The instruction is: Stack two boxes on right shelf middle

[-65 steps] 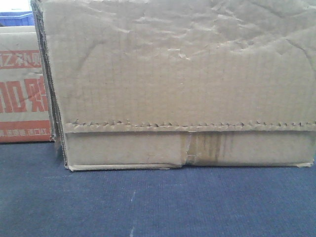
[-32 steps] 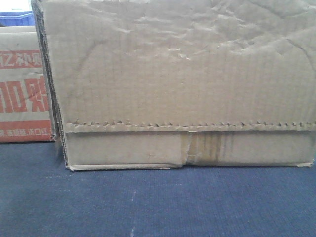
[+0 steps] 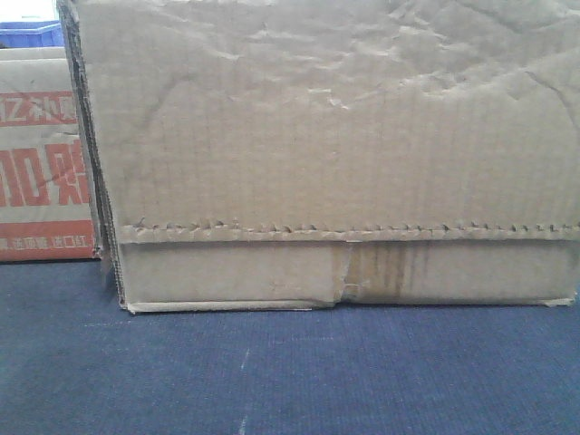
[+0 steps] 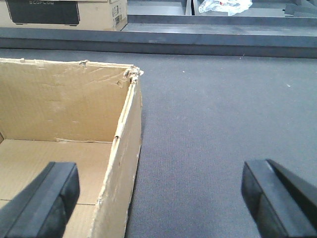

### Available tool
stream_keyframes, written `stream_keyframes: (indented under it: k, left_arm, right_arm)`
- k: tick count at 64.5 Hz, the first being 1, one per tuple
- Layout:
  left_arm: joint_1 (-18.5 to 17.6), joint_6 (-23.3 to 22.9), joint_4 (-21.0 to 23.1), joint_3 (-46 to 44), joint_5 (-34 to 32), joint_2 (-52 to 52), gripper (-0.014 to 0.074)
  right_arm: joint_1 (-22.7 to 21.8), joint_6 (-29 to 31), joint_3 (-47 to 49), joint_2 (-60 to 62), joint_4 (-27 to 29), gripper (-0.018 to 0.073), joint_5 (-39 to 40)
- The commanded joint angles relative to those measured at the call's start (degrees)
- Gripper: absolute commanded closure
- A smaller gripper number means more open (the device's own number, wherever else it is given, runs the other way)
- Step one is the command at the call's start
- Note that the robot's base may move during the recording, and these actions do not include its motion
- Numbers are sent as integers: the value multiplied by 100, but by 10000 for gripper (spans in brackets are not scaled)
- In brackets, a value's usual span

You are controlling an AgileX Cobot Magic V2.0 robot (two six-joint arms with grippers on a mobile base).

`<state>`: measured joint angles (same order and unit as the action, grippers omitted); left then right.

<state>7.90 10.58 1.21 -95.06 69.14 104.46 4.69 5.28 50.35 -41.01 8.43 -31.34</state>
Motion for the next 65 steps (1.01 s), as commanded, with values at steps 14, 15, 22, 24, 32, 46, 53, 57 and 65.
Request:
stream_keyframes:
  k: [14,15,22,24,32,46,53,57,65]
  left_arm:
    - [18,14,57,-56,-96,-31,514]
    - [18,14,57,-56,-96,-31,549]
    - [18,14,57,-56,-96,-31,708]
    - [18,14,57,-56,-96,-31,708]
    - [18,14,57,-56,-8,-83,708]
    - [46,-70,-281,-109,15,-528,708]
    - [114,-338,-456,-311,30,-820,708]
    - [146,-375,-543,-481,30,-987,708]
    - [146,-596,-543,-879,-23,-1380,708]
  right_arm:
    - [1,8,54,1,-51,0,41]
    - [1,8,54,1,-51,0,41]
    - [1,8,54,1,-51,0,31]
    - [1,8,54,1,-51,0,31]
    - [1,8,54,1,-51,0,31]
    - [1,8,54,1,-51,0,31]
    - [12,8,54,1,-51,0,30]
    - [27,8,54,1,-51,0,30]
    - [67,8,54,1,-51,0,30]
